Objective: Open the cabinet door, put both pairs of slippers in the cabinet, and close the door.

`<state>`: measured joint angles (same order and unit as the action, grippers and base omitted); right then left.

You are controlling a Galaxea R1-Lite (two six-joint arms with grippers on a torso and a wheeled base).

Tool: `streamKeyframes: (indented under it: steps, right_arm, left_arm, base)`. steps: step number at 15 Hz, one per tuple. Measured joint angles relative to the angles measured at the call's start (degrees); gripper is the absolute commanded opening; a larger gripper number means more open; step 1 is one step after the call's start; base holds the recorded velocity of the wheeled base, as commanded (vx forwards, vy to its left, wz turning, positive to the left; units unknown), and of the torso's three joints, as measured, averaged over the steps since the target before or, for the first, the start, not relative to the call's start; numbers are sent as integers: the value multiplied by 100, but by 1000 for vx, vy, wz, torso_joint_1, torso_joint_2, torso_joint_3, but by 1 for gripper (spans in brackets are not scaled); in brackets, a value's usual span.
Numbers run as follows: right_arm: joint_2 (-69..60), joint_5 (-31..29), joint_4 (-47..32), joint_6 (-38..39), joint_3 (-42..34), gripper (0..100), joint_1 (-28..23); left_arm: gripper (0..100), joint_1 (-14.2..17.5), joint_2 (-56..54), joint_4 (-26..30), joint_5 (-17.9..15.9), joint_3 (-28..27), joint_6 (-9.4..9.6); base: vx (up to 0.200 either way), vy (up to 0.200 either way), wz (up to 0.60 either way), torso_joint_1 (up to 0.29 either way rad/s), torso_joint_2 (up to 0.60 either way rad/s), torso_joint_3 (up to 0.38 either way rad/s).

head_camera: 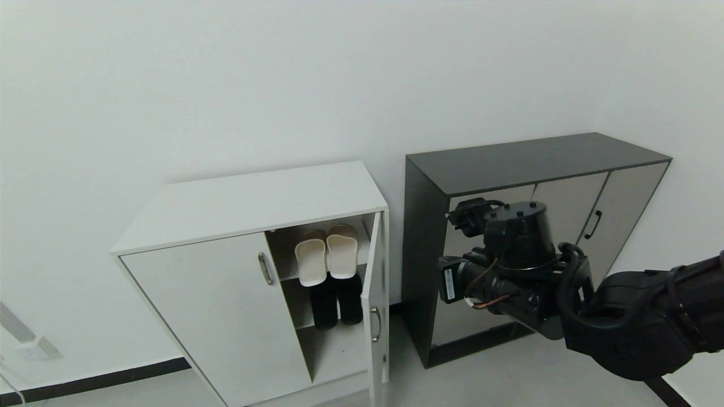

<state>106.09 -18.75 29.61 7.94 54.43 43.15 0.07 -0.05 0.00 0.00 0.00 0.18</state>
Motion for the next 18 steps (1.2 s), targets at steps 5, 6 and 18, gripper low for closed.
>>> streamKeyframes:
  steps: [5,6,18]
  right_arm:
    - [-30,173,9,-30,-99,0,22]
    - [-45,219,93,-28,-121,0,22]
    - [-69,441,183,-213,-449,0,-138]
  left_arm:
    - [0,-7,0,5,0,0,-5]
    - [0,-2,0,-5,-2,0,-7]
    - [0,-5,0,0,0,0,-9]
  base:
    - [0,0,480,-2,4,4]
    - [0,0,600,2,2,7]
    - [0,0,200,2,0,1]
